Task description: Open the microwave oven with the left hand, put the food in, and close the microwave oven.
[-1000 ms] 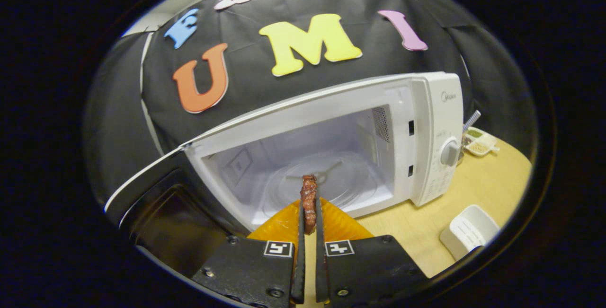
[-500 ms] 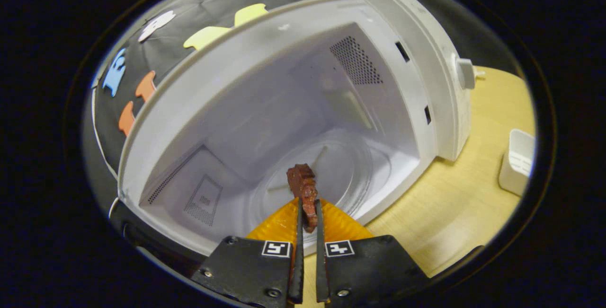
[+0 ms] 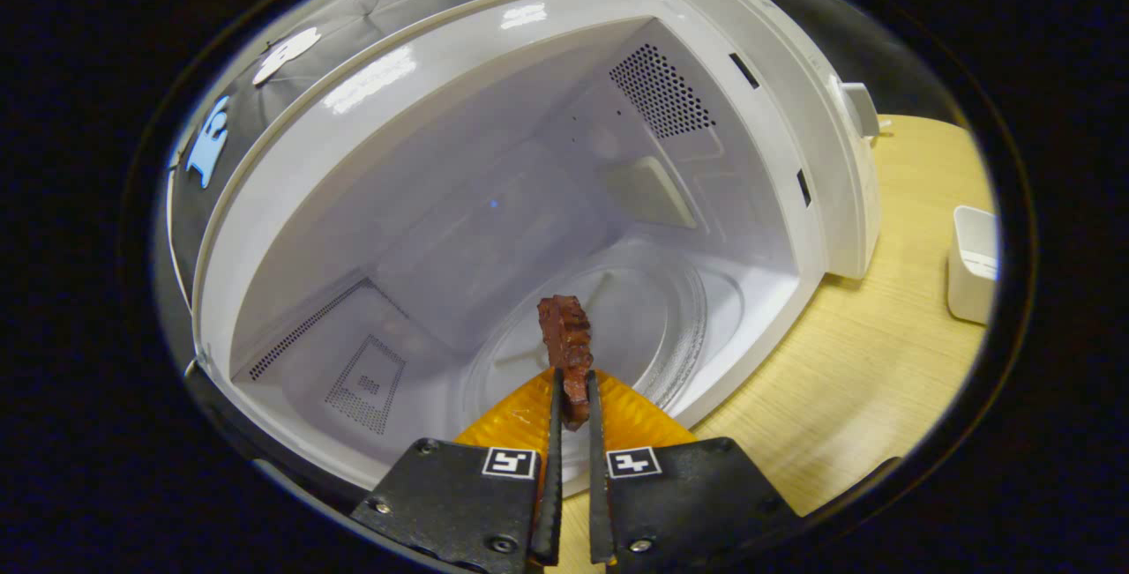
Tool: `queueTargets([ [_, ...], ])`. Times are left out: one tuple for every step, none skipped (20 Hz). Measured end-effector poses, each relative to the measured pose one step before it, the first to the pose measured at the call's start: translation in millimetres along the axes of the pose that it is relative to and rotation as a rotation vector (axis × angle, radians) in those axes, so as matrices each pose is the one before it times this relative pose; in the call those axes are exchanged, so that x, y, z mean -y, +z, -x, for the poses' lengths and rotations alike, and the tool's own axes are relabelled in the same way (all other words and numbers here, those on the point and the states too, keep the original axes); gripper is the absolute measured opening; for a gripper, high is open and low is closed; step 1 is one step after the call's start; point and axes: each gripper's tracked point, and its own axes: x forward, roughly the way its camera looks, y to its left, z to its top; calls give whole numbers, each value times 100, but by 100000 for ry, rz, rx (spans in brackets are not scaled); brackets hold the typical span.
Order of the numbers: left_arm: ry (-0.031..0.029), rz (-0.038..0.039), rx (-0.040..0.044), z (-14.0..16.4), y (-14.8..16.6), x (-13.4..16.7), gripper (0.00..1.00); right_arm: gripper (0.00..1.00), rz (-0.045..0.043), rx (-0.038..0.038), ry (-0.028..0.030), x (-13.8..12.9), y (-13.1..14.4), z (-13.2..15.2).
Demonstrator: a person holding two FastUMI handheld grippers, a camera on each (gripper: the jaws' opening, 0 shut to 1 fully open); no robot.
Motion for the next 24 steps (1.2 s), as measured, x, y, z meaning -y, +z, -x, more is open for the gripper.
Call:
queueTargets([
  [1036,-375,491,51,76,-431,92,16,-1257,-369,923,54,59,-32],
  [499,-391,406,38,4,-261,92,17,-127,645,139,56,164,-14],
  [-1321,-282,294,240,89,128,81,17,4064,370,-723,296,227,-139],
  [-2356,-48,404,194,170,529,81,20,4501,439,-716,258,131,-75],
  [-1455,-68,490,78,168,241,81,17,3208,131,380,-303,-73,91],
  [150,-17,359,65,45,-390,81,23,2106,-288,1533,-339,91,53],
  [891,-544,386,74,-5,-395,81,29,2308,-531,2084,-378,95,182],
  [1293,-867,563,-20,95,-455,81,45,3370,-1010,-53,-13,83,-44],
  [1739,-1303,498,66,-56,-572,81,61,2938,-979,-812,133,-1,79],
  [2112,-1497,-59,-32,-268,-552,80,72,2216,-893,-385,6,-24,210],
  [2216,-1178,-344,5,-296,-588,80,75,2563,-1316,-285,126,-86,109],
  [1463,-829,-418,95,-126,-517,80,77,2805,-829,-486,203,-87,170],
  [1084,-206,-565,53,-224,-390,81,77,2435,-1146,-341,201,-16,127],
  [860,446,-740,-51,-389,-315,81,77,4890,-2314,-1098,283,-116,115],
  [560,943,-861,-57,-253,-294,92,78,4883,-2639,-682,203,-131,-81],
  [130,1007,-564,98,-240,-188,92,86,6699,-3109,-500,216,-192,51],
  [302,858,-650,8,-139,-173,92,81,4430,-1832,-66,187,-58,33],
  [533,300,-342,-10,-282,-387,92,82,4163,-2376,677,23,-292,-20],
  [849,-149,241,-96,-60,-329,92,88,4417,-1796,478,81,-79,38],
  [1287,-133,-71,-43,-73,-513,92,88,5427,-2279,703,228,-163,212],
  [1442,11,-367,-151,-170,-491,92,82,6408,-2529,804,-91,-843,-307],
  [909,270,-550,56,-207,-384,92,82,4304,-1306,1233,-137,-50,333],
  [345,402,-314,28,-193,-271,92,89,3752,-2218,1521,-86,-248,391],
  [111,446,68,-8,-28,-122,92,84,1487,166,738,218,190,603],
])
